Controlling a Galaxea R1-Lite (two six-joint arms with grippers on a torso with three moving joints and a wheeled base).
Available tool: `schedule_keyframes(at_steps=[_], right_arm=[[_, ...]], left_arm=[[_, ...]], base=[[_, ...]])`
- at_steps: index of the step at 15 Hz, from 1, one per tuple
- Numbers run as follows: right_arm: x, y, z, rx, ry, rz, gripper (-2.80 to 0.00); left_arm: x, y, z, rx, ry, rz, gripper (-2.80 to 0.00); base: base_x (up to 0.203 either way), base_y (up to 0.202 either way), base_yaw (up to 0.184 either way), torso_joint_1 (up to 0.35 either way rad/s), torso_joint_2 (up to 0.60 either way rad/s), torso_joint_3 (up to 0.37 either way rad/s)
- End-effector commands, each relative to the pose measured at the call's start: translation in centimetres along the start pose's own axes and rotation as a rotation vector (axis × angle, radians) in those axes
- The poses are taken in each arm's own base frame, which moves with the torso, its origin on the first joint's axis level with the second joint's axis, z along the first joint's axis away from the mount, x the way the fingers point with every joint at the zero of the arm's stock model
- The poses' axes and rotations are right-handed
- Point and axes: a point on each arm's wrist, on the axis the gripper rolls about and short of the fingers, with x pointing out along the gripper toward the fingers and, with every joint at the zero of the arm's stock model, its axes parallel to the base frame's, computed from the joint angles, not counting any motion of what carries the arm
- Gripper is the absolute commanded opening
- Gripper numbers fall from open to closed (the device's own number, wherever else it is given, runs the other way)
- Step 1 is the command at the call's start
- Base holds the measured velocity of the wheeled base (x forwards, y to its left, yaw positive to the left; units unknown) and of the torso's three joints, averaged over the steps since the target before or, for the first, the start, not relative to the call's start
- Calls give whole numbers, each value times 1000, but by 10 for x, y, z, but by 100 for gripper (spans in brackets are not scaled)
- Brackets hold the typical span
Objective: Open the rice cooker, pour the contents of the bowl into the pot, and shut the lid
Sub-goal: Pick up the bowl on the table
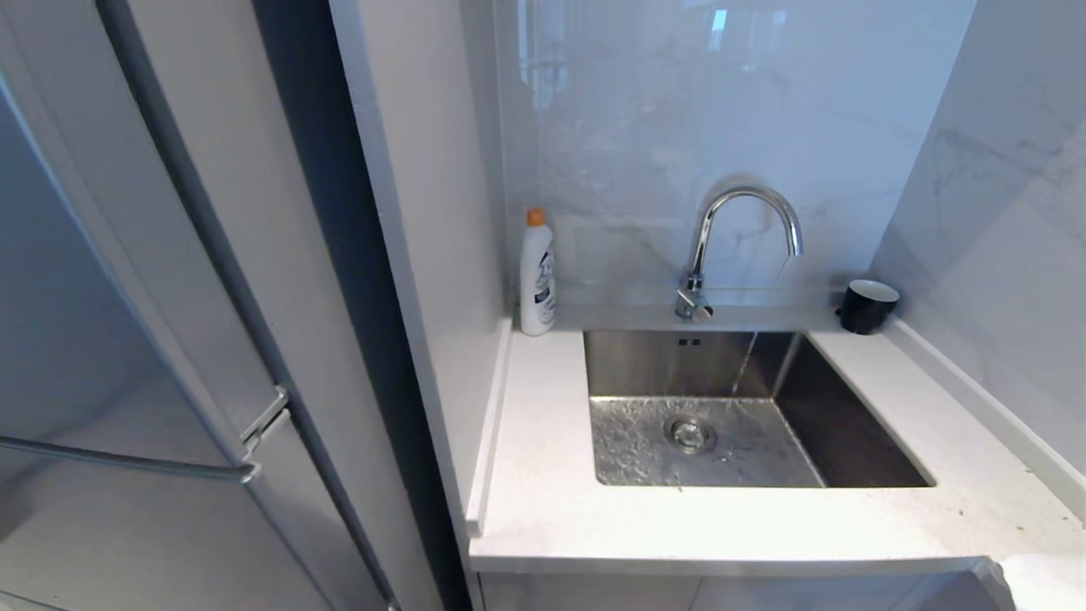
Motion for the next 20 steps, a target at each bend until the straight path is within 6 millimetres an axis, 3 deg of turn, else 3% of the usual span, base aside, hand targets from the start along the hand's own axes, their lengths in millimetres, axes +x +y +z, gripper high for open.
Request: schedule_keyframes(at_steps=[1,8,11,13,16,18,20], right_arm=[[0,0,0,0,0,0,-280],[-2,0,6,-13,-15,-14,-280],[1,-1,49,28,-18,-65,-280],[27,-2,90,68,90,-127,-280],[104,-9,129,83,345,-293,-280],[157,-25,129,96,554,-431,-280],[183,-52,113,136,752,-590,-280]], left_arm=[[0,0,0,1,1,0,-280],[0,0,0,1,0,0,-280],[0,0,0,1,0,0,-280],[0,0,0,1,0,0,-280],[0,0,0,-4,-1,-2,-280],[0,0,0,-10,0,-2,-280],[0,0,0,-10,1,-2,-280]], base=[[192,0,2,5,2,2],[28,0,2,4,-1,-1],[0,0,0,0,0,0],[0,0,0,0,0,0],[0,0,0,0,0,0],[0,0,0,0,0,0],[0,0,0,0,0,0]])
